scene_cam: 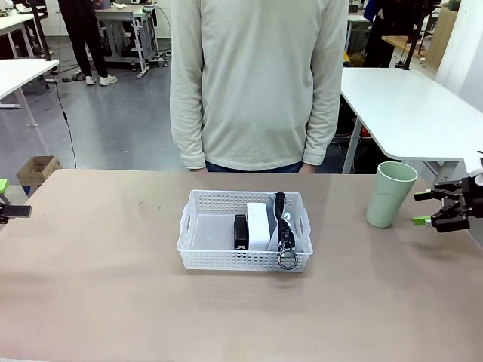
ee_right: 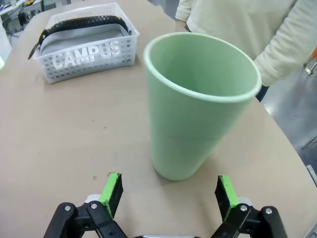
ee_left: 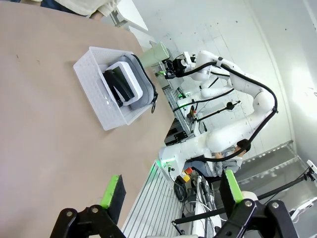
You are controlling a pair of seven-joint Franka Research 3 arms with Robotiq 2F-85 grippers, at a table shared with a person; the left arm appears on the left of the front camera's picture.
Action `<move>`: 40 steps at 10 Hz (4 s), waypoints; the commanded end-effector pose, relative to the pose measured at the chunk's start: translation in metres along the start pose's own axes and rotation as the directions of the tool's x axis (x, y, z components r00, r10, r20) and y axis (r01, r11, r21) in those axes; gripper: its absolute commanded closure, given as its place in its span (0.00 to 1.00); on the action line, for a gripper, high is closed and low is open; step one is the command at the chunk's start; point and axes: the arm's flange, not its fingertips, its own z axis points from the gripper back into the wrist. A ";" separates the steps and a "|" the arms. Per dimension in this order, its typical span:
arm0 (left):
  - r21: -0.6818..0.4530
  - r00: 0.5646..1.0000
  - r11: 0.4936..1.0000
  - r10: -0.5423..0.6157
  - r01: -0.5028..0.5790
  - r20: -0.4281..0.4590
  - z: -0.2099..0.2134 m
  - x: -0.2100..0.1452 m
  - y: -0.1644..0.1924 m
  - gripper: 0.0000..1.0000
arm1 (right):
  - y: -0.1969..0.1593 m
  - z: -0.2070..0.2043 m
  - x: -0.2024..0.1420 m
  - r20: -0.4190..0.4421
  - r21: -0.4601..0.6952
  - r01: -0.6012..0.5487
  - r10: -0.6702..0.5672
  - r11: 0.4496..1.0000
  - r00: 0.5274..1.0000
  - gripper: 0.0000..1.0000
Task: Efficiently arrange items inside the basket to fit them all.
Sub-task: Pick up the Reusable plastic cup and place it inside the Organizing basket.
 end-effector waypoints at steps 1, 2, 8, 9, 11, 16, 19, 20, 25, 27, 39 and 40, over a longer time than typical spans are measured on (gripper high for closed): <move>0.006 1.000 1.000 -0.007 0.008 -0.010 0.001 -0.003 -0.002 0.00 | -0.022 -0.007 -0.005 0.004 0.009 0.054 -0.054 0.999 0.999 0.00; 0.006 1.000 1.000 -0.007 0.008 -0.010 0.001 -0.003 -0.002 0.00 | -0.027 -0.015 -0.008 0.011 0.024 0.059 -0.059 0.998 0.998 0.00; 0.006 1.000 1.000 -0.007 0.008 -0.010 0.001 -0.003 -0.002 0.00 | -0.036 -0.057 -0.021 -0.029 0.101 0.061 -0.059 0.993 0.998 0.00; 0.006 1.000 1.000 -0.007 0.008 -0.010 0.001 -0.003 -0.002 0.00 | -0.036 -0.062 -0.022 -0.019 0.103 0.063 -0.061 0.993 0.998 0.00; 0.006 1.000 1.000 -0.007 0.008 -0.010 0.001 -0.003 -0.002 0.00 | -0.036 -0.072 -0.021 0.010 0.124 0.078 -0.079 0.989 0.997 0.00; 0.006 1.000 1.000 -0.007 0.008 -0.010 0.001 -0.003 -0.002 0.00 | -0.041 -0.077 -0.014 0.200 0.179 0.112 -0.147 0.978 0.969 0.00; 0.006 1.000 1.000 -0.007 0.008 -0.010 0.001 -0.003 -0.002 0.00 | -0.039 -0.069 0.001 0.291 0.184 0.074 -0.127 0.980 0.948 0.00; 0.006 1.000 1.000 -0.007 0.008 -0.010 0.001 -0.003 -0.002 0.00 | -0.039 -0.064 0.005 0.328 0.192 0.068 -0.130 0.979 0.936 0.00; 0.006 1.000 1.000 -0.007 0.008 -0.010 0.001 -0.003 -0.002 0.00 | -0.037 -0.060 0.007 0.355 0.206 0.061 -0.133 0.977 0.925 0.00; 0.006 1.000 1.000 -0.007 0.008 -0.010 0.001 -0.003 -0.002 0.00 | -0.037 -0.059 0.006 0.355 0.204 0.044 -0.115 0.978 0.928 0.57; 0.006 1.000 1.000 -0.007 0.008 -0.010 0.001 -0.003 -0.002 0.00 | 0.114 0.077 0.169 0.240 0.086 0.376 -0.385 0.923 0.891 0.19; 0.006 1.000 1.000 -0.007 0.008 -0.010 0.001 -0.003 -0.002 0.00 | 0.101 0.071 0.149 0.168 0.143 0.284 -0.306 0.948 0.937 0.19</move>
